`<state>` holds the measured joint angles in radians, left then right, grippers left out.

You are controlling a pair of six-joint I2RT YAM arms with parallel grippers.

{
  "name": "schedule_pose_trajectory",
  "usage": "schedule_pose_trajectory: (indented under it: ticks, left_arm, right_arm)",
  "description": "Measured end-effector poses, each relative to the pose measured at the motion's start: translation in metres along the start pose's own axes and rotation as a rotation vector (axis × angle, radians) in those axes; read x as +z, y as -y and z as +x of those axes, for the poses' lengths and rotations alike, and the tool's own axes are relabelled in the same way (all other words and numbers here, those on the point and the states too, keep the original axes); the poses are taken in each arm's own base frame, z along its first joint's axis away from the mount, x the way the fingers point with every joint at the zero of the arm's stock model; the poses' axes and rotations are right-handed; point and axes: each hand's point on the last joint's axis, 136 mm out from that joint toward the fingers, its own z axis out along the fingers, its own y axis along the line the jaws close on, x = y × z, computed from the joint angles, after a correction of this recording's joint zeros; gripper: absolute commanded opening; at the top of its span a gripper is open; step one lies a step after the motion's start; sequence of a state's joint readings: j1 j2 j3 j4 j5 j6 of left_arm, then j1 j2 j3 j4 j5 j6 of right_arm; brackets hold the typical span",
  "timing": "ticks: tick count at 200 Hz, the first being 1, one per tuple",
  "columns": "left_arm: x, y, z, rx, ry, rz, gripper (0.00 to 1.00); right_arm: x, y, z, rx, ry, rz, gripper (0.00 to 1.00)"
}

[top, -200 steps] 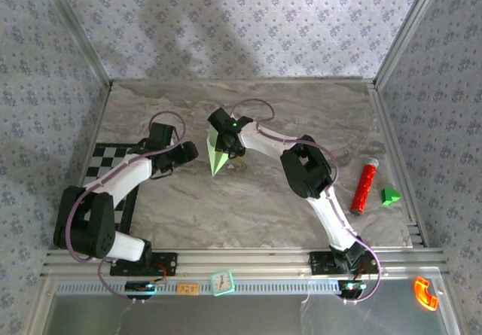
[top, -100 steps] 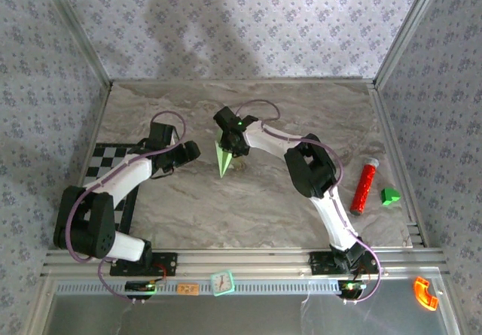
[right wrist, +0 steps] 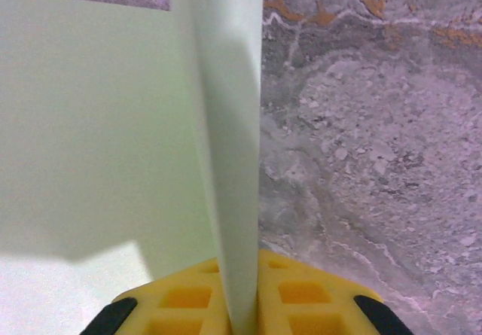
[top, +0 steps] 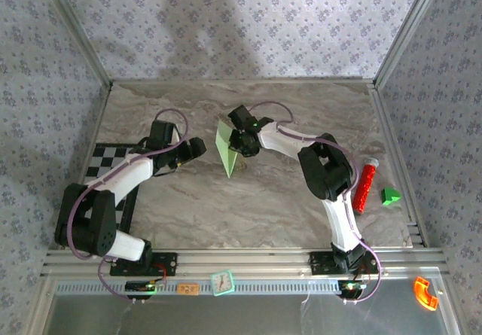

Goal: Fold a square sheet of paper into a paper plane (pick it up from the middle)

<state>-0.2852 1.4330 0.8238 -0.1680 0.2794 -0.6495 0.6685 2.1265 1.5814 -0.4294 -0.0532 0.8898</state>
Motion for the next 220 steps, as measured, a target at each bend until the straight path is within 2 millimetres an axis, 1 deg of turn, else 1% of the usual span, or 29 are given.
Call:
schedule_pose_trajectory:
  ticks: [41, 69, 92, 111, 142, 162, 176, 198, 220]
  left_arm:
    - [0.012, 0.007, 0.013, 0.006, -0.037, 0.029, 0.86]
    - [0.020, 0.009, 0.024, -0.001, -0.064, 0.041, 0.81]
    - [0.030, 0.016, 0.035, -0.017, -0.093, 0.071, 0.67]
    - [0.041, 0.026, 0.043, -0.023, -0.122, 0.113, 0.54]
    - [0.063, 0.039, 0.066, -0.028, -0.196, 0.156, 0.39]
    - [0.076, 0.046, 0.078, -0.037, -0.238, 0.181, 0.32]
    - [0.082, 0.053, 0.081, -0.043, -0.252, 0.201, 0.27]
    - [0.089, 0.065, 0.079, -0.048, -0.260, 0.235, 0.22]
    - [0.096, 0.074, 0.077, -0.049, -0.264, 0.259, 0.19]
  right_arm:
    - [0.006, 0.018, 0.015, -0.016, -0.048, -0.063, 0.14]
    - [0.004, 0.023, 0.018, -0.030, -0.054, -0.128, 0.13]
    - [0.003, 0.027, 0.018, -0.030, -0.056, -0.190, 0.13]
    - [0.003, 0.032, 0.018, -0.027, -0.056, -0.234, 0.13]
    - [0.002, 0.036, 0.018, -0.020, -0.055, -0.308, 0.14]
    - [0.001, 0.036, 0.017, -0.019, -0.055, -0.346, 0.14]
    - [0.000, 0.036, 0.017, -0.017, -0.056, -0.366, 0.15]
    - [0.000, 0.037, 0.016, -0.013, -0.058, -0.389, 0.15]
    - [-0.001, 0.037, 0.016, -0.002, -0.061, -0.406, 0.17]
